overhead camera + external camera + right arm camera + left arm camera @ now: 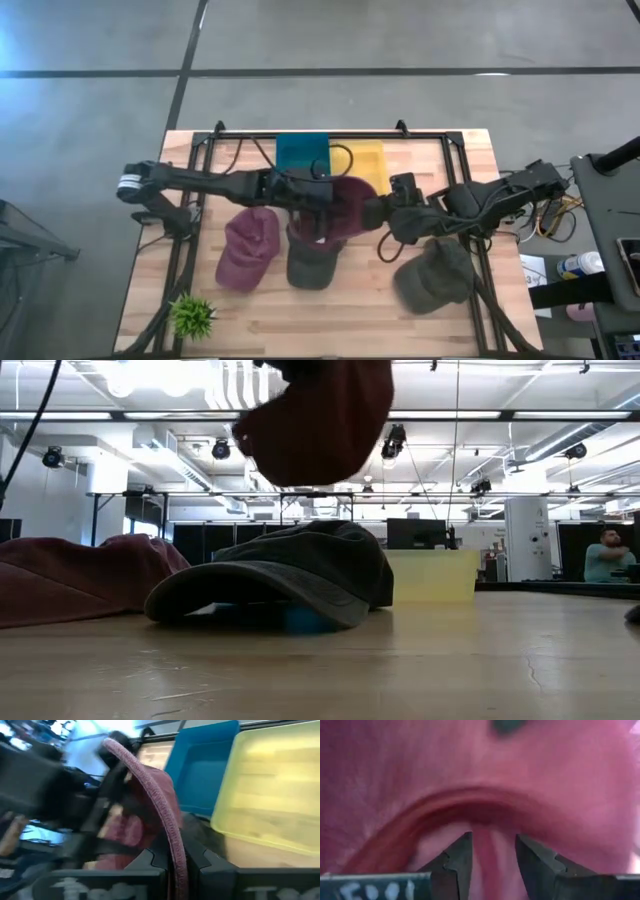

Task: Pick & Place hat
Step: Put the right red cap into the yellow bin

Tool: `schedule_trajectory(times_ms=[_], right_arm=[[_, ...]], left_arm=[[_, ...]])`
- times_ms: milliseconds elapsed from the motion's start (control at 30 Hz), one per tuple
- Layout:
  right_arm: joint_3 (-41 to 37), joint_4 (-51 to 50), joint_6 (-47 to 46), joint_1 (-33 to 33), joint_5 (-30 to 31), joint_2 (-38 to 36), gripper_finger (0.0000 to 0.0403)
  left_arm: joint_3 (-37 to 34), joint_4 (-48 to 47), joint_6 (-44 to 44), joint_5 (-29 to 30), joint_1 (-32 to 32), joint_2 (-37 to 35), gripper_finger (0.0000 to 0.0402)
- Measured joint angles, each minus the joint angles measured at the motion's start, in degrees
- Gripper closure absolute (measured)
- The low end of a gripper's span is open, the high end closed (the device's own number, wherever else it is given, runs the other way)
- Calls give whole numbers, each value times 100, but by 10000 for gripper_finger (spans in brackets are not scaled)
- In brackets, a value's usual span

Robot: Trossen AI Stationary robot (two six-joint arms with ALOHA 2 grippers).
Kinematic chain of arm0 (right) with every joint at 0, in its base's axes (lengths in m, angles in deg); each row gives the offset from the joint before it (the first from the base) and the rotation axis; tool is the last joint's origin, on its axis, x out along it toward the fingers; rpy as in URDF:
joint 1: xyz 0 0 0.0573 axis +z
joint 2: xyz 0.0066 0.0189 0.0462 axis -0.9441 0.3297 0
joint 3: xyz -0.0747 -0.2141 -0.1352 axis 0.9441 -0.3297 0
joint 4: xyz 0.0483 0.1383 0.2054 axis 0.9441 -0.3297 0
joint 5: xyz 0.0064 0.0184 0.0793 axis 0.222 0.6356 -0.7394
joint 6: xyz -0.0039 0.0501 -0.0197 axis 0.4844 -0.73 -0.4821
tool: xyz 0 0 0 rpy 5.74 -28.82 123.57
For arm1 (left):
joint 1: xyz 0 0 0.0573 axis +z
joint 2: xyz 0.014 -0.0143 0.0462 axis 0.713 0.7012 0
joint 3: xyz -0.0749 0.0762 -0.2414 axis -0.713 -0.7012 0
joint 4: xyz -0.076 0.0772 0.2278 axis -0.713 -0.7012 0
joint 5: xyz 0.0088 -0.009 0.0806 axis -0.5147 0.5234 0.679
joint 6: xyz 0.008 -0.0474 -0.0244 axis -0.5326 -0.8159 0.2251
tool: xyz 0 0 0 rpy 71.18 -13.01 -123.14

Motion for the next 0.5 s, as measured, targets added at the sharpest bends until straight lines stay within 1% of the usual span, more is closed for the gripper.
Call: schedule_trajectory(times_ms=[133, 200, 300, 500], right_arm=[[-9, 397, 201, 31, 15, -5, 390], [-9, 484, 259, 55, 24, -25, 390], [-9, 482, 241, 89, 30, -75, 390], [-9, 511, 232, 144, 87, -243, 390]], left_arm=[[-3, 77, 566, 947, -43, 196, 259], [-14, 107, 709, 1264, -47, 251, 259], [-25, 134, 856, 1487, -50, 290, 259], [-36, -44, 1552, 2106, -51, 264, 259]])
